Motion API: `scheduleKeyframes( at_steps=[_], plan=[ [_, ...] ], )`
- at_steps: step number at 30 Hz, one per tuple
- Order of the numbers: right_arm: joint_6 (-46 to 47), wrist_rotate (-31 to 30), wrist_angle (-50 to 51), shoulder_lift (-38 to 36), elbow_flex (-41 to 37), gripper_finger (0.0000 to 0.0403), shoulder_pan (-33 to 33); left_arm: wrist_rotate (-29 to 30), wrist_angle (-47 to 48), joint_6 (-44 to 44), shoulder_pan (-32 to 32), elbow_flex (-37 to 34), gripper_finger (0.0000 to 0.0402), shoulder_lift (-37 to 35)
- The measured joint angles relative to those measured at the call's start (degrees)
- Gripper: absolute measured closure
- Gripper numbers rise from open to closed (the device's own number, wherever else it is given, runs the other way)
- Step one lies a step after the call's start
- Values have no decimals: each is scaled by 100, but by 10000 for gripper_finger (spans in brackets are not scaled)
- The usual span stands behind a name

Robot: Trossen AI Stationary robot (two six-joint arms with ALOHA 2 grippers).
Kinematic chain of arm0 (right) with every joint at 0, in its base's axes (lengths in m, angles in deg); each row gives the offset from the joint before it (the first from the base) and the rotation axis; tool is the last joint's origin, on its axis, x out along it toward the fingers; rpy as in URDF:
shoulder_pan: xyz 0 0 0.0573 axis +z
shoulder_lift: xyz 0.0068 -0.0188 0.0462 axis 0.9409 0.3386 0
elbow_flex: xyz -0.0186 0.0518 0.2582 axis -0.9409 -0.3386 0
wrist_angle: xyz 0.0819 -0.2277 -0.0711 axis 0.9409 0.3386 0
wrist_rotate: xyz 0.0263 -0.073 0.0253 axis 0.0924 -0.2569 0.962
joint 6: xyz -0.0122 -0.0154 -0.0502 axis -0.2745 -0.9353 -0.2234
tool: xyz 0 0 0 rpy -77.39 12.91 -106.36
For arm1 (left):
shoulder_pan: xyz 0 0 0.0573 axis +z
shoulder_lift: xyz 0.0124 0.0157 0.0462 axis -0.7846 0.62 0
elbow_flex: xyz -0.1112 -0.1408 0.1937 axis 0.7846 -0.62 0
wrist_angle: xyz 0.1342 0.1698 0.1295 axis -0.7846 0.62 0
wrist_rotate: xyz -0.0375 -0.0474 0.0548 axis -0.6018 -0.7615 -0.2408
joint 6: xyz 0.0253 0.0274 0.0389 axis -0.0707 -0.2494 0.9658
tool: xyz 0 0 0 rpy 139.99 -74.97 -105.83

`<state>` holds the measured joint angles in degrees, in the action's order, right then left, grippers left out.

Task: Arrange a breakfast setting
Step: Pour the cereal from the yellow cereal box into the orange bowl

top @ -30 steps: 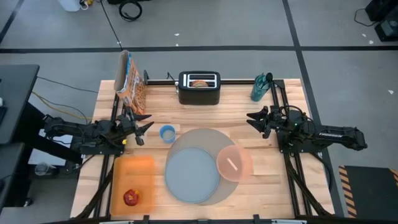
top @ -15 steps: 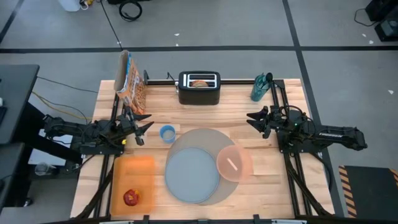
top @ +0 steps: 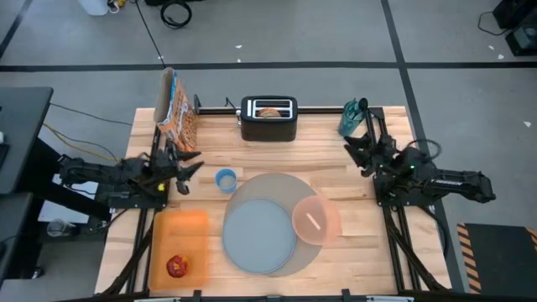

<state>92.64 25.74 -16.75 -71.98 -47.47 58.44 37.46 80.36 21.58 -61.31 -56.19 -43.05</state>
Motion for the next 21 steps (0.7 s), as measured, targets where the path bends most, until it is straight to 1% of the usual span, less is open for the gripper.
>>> scheduleKeyframes(
  at_steps=[2,3,5,7,8,10,13,15,17,18,21],
  plan=[
    [-23,-118,-351,0,0,175,0,20,492,-11,4,295,235,2],
    [-20,-343,-430,0,0,175,0,20,717,-16,4,448,235,7],
    [-9,-768,-412,0,0,175,0,17,1110,3,0,748,235,35],
    [-49,-1036,-304,0,0,175,0,-174,1634,-17,1,1075,235,142],
    [-34,-1162,-263,0,0,175,2,-351,1762,-137,3,1228,235,239],
    [78,-1260,-258,9,0,175,0,-969,2024,-378,0,1614,235,420],
    [116,-1036,-481,32,0,175,0,-1929,2153,-999,2,2050,235,746],
    [200,-785,-709,70,0,175,0,-2363,2259,-1282,2,2244,235,944],
    [114,-598,-914,114,0,175,0,-2387,2543,-1511,0,2489,235,1164],
    [-4,-597,-1001,146,0,175,0,-2241,2773,-1570,0,2639,235,1285],
    [-203,-655,-1207,266,0,175,0,-1553,3577,-1622,4,3169,235,1696]
  ],
)
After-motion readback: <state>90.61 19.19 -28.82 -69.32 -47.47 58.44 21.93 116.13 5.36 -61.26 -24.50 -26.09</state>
